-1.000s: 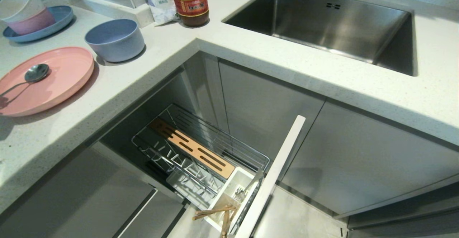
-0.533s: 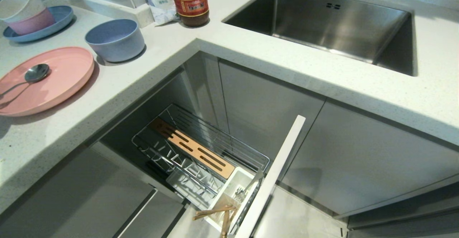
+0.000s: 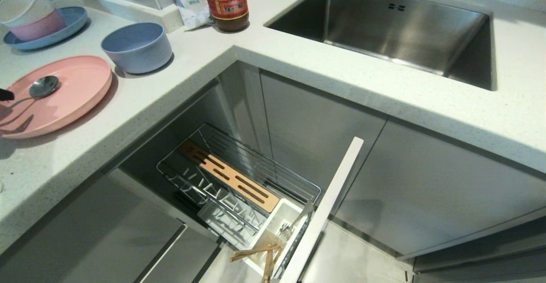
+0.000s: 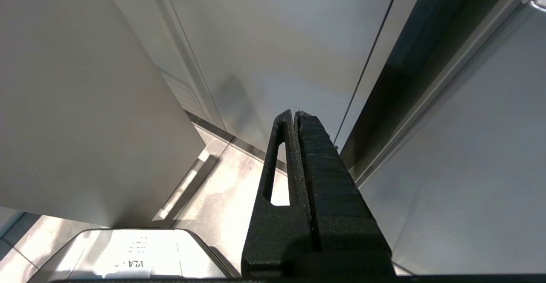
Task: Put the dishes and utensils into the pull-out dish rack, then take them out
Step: Pick up the spoon and place it in the cupboard
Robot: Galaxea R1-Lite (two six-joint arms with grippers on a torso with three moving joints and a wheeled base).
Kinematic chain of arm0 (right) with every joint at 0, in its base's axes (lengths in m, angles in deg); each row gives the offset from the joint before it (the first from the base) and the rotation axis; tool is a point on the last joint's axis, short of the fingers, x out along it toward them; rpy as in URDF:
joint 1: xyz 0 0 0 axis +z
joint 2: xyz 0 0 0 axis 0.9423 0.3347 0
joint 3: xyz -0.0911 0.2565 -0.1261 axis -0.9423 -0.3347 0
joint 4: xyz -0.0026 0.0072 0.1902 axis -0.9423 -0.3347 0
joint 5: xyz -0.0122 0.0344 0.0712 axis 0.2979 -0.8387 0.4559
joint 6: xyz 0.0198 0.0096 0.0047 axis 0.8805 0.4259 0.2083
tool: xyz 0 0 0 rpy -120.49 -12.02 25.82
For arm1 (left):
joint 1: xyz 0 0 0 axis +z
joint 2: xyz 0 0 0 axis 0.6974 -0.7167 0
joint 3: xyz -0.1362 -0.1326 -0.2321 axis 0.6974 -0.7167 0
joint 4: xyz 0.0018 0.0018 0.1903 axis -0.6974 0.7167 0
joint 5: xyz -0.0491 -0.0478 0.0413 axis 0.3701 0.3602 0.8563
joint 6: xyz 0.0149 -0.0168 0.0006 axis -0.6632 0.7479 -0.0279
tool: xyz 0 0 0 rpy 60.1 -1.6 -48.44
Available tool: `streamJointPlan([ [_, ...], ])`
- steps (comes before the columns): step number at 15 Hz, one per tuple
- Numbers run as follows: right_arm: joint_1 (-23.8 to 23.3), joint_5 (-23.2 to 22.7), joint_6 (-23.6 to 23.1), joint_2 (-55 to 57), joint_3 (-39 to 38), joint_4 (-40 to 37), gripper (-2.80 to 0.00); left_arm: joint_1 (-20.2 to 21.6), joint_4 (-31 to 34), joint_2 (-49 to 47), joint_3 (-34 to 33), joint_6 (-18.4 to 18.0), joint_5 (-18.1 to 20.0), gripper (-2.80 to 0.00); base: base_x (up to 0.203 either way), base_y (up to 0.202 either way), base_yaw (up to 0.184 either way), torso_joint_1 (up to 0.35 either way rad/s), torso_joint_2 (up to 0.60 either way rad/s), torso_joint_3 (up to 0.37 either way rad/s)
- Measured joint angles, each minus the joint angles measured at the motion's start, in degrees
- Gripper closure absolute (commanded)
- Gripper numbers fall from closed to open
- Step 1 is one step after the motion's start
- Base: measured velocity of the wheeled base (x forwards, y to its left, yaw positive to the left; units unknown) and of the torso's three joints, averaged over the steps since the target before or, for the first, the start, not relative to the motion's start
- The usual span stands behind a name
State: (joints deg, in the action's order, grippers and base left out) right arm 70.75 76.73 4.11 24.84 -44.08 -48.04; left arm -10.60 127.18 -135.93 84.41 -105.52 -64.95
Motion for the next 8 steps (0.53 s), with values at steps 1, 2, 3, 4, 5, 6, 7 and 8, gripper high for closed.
streamJointPlan([
  [1,0.0,-0.01,0.0,0.0,0.0,0.0,0.0,-0.8,0.46,-0.34,-0.02,0.04,0.05,-2.8,0.0,0.0,0.0,0.0,0.0,0.0],
  [2,0.0,-0.02,0.0,0.0,0.0,0.0,0.0,-1.69,1.44,-0.64,-0.02,0.06,0.07,-2.8,0.0,0.0,0.0,0.0,0.0,0.0],
  [3,0.0,-0.02,0.0,0.0,0.0,0.0,0.0,-2.55,2.08,-0.84,-0.02,0.11,0.09,-2.8,0.0,0.0,0.0,0.0,0.0,0.0],
  [4,0.0,0.0,0.0,0.0,0.0,0.0,0.0,-3.35,2.35,-1.01,-0.05,0.2,0.13,-2.8,0.0,0.0,0.0,0.0,0.0,0.0],
  [5,0.0,0.0,0.0,0.0,0.0,0.0,0.0,-3.93,2.39,-1.09,-0.16,0.28,0.13,-2.8,0.0,0.0,0.0,0.0,0.0,0.0],
  [6,0.0,0.0,0.0,0.0,0.0,0.0,0.0,-4.18,2.39,-1.15,-0.2,0.29,0.1,-2.8,0.0,0.0,0.0,0.0,0.0,0.0],
  [7,0.0,0.0,0.0,0.0,0.0,0.0,0.0,-4.33,2.39,-1.19,-0.27,0.3,0.09,-2.8,0.0,0.0,0.0,0.0,0.0,0.0],
  [8,0.0,-0.01,0.0,0.0,0.0,0.01,0.0,-4.51,2.39,-1.23,-0.38,0.31,0.09,-2.8,0.0,0.0,0.0,0.0,0.0,0.0],
])
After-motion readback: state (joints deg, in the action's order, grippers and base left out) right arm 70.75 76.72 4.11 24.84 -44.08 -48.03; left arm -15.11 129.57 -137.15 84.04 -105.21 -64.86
